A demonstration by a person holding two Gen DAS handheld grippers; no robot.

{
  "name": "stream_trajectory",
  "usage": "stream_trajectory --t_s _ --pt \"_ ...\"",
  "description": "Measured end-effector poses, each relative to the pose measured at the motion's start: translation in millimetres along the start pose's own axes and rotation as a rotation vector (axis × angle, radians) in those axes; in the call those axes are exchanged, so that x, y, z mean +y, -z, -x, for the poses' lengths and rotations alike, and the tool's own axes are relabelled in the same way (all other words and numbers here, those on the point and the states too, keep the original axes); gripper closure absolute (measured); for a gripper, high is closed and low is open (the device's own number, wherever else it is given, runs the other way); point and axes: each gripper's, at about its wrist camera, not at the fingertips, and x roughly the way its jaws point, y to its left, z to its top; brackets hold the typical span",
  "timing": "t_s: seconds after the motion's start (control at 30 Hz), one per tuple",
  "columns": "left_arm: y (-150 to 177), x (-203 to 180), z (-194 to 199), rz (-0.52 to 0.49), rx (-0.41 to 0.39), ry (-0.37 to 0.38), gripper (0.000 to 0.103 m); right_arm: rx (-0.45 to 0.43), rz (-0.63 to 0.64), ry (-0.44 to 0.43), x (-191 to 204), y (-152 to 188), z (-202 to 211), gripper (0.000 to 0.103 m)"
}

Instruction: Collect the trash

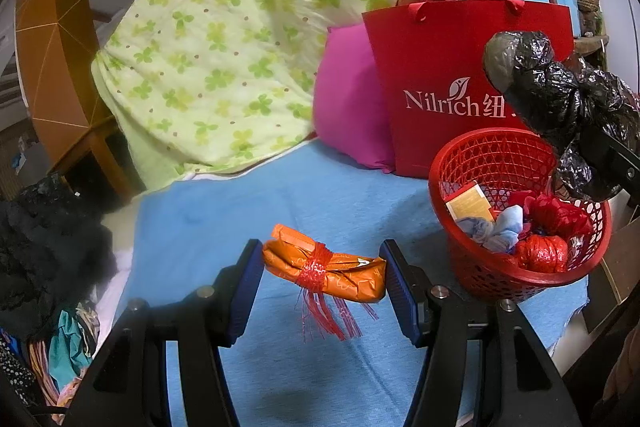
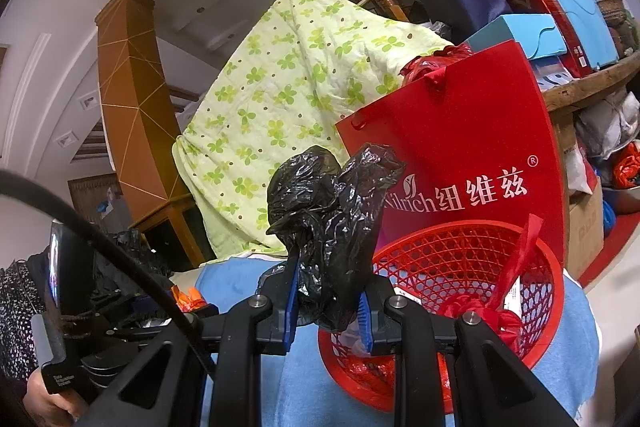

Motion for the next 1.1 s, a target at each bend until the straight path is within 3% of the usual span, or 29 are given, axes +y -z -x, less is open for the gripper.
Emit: stream_trajectory --t_s 1.1 --pt "1 -12 -4 -0.014 0.012 0.015 0.042 -0.029 -0.026 0.025 -1 3 13 0.077"
